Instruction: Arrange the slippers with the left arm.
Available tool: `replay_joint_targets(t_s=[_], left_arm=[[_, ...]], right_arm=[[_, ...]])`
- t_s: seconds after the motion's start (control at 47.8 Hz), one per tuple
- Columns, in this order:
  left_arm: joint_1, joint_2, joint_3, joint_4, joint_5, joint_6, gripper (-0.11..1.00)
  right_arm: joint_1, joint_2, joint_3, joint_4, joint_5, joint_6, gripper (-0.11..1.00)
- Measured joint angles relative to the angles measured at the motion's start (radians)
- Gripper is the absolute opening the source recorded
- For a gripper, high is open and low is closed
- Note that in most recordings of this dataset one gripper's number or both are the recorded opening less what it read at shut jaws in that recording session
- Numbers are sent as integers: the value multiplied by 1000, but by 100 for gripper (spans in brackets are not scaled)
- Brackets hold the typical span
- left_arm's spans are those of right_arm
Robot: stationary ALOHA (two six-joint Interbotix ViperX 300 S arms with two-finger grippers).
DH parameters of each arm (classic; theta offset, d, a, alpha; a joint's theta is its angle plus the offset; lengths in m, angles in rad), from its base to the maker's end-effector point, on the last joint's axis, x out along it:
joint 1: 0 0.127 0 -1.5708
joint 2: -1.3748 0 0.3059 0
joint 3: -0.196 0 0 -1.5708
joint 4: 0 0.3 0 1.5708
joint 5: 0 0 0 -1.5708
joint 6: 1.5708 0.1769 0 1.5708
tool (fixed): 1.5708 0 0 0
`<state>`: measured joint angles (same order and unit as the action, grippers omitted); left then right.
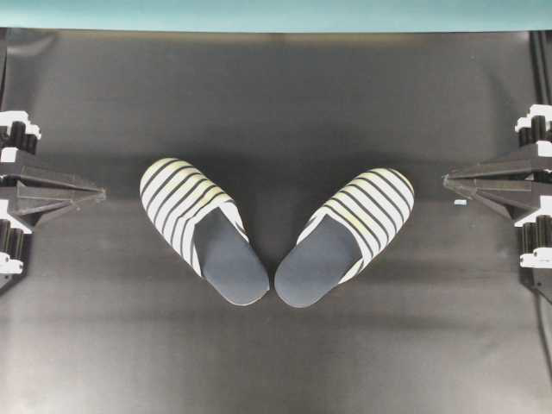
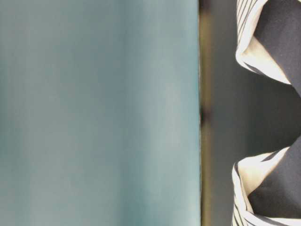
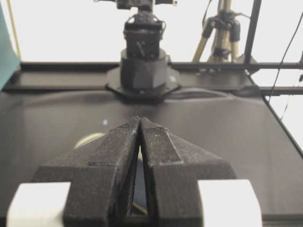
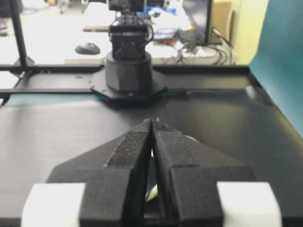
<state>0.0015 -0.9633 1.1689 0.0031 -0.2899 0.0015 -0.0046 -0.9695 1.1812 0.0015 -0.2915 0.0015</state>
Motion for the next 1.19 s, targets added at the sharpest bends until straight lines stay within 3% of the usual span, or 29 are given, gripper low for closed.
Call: replay_joint_targets(t_s=[0.063,0.146,0.356,0.607,0.753,0.858,1.067,1.13,1.192], left_arm=[[-3,9,-9,11,14,-15,3],[-12,52,-46,34,57,-32,0],[11,181,-137,38,190,-69,0],[118,385,-227,40,342,-250,0],[124,512,-314,38,520,-281,3],[124,603,-394,40,664,-284,18],[126,742,-523,40,854,-313,79],[130,778,-552,40,899,-334,88],[135,818,-583,40,948,-350,89]], right_arm=[[0,0,0,0,2,0,8],[-2,0,0,0,11,0,0],[-21,-2,0,0,61,0,0],[-37,-3,0,0,135,0,0],[-55,-6,2,0,155,0,0],[-57,-9,0,0,167,0,0],[-60,-12,2,0,178,-2,0],[-60,-14,2,0,178,-2,0],[-60,-15,2,0,176,-2,0]])
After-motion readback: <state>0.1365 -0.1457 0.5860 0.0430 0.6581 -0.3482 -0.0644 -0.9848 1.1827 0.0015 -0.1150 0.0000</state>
